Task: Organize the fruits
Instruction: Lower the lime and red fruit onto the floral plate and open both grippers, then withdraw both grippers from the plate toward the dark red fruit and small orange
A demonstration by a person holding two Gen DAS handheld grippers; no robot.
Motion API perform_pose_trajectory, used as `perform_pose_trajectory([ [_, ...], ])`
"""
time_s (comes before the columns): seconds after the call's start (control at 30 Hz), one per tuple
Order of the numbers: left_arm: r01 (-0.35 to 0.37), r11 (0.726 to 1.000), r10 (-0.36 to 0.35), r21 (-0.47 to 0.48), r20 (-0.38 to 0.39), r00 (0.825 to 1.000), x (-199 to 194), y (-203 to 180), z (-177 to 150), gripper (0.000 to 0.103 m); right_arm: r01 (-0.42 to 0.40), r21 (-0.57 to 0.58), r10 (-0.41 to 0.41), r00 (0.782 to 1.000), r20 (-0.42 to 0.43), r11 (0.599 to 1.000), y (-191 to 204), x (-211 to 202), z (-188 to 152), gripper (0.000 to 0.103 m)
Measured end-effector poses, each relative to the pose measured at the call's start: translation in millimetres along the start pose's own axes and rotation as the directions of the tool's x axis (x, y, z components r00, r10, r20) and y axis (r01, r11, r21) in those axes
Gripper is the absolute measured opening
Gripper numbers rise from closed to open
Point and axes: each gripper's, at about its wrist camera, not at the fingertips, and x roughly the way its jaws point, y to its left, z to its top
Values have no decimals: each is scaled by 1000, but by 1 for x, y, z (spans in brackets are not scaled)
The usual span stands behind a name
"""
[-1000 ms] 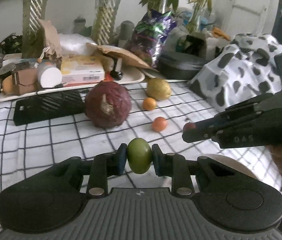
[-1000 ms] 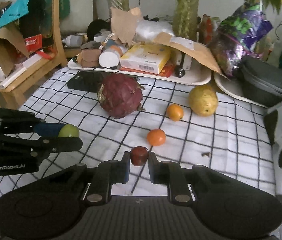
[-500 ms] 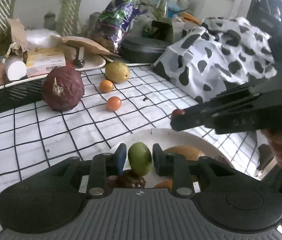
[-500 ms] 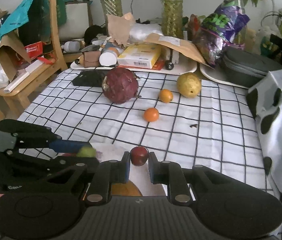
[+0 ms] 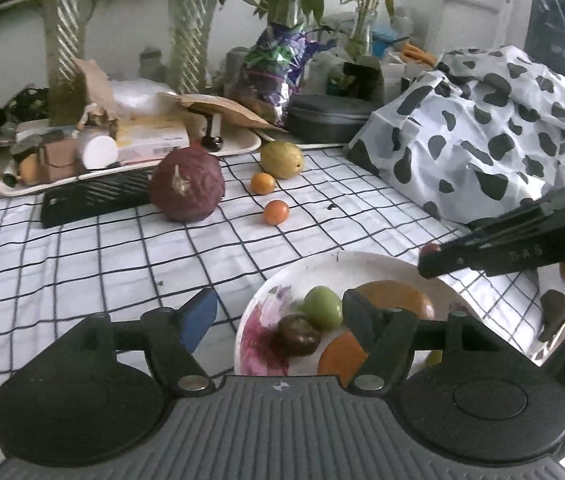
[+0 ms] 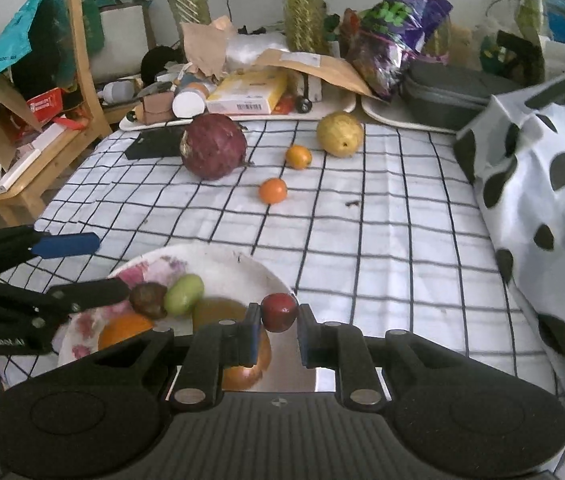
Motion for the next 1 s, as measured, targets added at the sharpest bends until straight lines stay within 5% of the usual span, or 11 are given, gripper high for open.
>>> perform_pose_trajectory([
  [0.5, -52, 999, 52, 13, -12, 999, -28, -16, -12, 68, 11, -80, -19, 995, -94, 997, 19, -10, -39, 21],
  [0.6, -61, 998, 61, 26, -19, 998, -30, -20, -15, 68, 13, -81, -19, 997, -76, 997, 19, -13, -40, 35],
  [0.73, -63, 997, 64, 37, -29, 998, -34, -25, -19, 68, 34, -87, -36, 999, -22, 996, 23, -24, -42, 84],
  [1.0, -72, 996, 75, 49, -53, 996, -39, -34, -25, 68, 80, -137, -78, 997, 16, 987, 36, -37, -52, 103],
])
